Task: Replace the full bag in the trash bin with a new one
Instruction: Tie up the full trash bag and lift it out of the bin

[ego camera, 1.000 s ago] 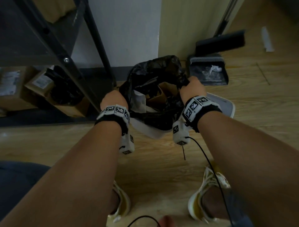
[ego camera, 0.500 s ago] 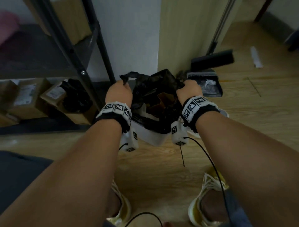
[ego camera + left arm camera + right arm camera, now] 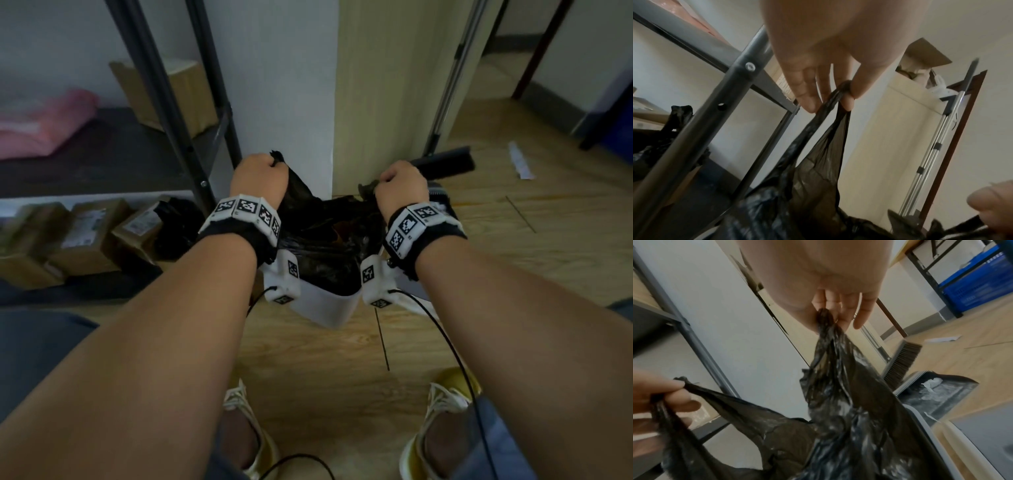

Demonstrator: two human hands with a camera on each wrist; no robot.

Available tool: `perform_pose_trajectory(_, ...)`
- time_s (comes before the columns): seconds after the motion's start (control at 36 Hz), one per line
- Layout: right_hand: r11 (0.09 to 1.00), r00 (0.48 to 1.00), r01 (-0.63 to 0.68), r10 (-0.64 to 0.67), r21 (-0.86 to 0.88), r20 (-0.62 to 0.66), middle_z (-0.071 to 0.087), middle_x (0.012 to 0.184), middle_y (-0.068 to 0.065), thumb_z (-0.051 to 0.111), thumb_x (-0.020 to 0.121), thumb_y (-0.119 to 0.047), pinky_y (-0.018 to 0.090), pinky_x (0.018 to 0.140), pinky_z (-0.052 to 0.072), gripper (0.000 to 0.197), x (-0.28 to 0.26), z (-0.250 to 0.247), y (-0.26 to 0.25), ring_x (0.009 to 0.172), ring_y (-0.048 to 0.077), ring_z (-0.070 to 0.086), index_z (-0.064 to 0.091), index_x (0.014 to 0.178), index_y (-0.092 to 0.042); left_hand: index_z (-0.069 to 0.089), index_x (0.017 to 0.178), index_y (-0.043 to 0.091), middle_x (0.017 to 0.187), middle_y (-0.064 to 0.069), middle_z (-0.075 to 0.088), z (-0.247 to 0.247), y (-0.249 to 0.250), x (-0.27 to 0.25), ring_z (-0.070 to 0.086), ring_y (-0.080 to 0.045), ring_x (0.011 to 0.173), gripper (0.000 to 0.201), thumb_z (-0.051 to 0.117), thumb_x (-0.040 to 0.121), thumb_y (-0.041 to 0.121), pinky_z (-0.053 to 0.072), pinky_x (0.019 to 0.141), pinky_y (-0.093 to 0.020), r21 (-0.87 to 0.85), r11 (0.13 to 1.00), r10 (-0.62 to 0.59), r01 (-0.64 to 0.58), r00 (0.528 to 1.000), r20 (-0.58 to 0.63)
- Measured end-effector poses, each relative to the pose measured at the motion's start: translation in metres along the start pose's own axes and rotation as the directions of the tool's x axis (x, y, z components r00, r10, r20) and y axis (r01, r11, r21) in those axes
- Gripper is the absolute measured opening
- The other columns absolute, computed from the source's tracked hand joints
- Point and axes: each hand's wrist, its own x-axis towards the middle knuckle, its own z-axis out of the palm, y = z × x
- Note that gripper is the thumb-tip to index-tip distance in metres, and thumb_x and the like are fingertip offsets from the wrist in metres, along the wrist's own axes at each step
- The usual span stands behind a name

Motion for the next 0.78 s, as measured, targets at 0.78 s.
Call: perform_pose_trajectory(0.78, 0.984, 0.964, 0.166, -0.176, -0.064, -0.2, 0.067, 0.102, 0.009, 0.048, 0.09, -0.019, 0.042, 0.089, 0.045, 0.022, -0.004, 0.0, -0.02, 0.098, 0.031, 0.059, 0.067, 0.099, -0.012, 0.072, 0.101, 0.016, 0.101, 0.006, 0.065, -0.003, 0.027, 0.001, 0.057, -0.007, 0.093, 0.02, 0.068, 0.085, 0.026, 0.038, 0.072, -0.015, -0.233, 0.968, -0.023, 0.092, 0.959, 0.283)
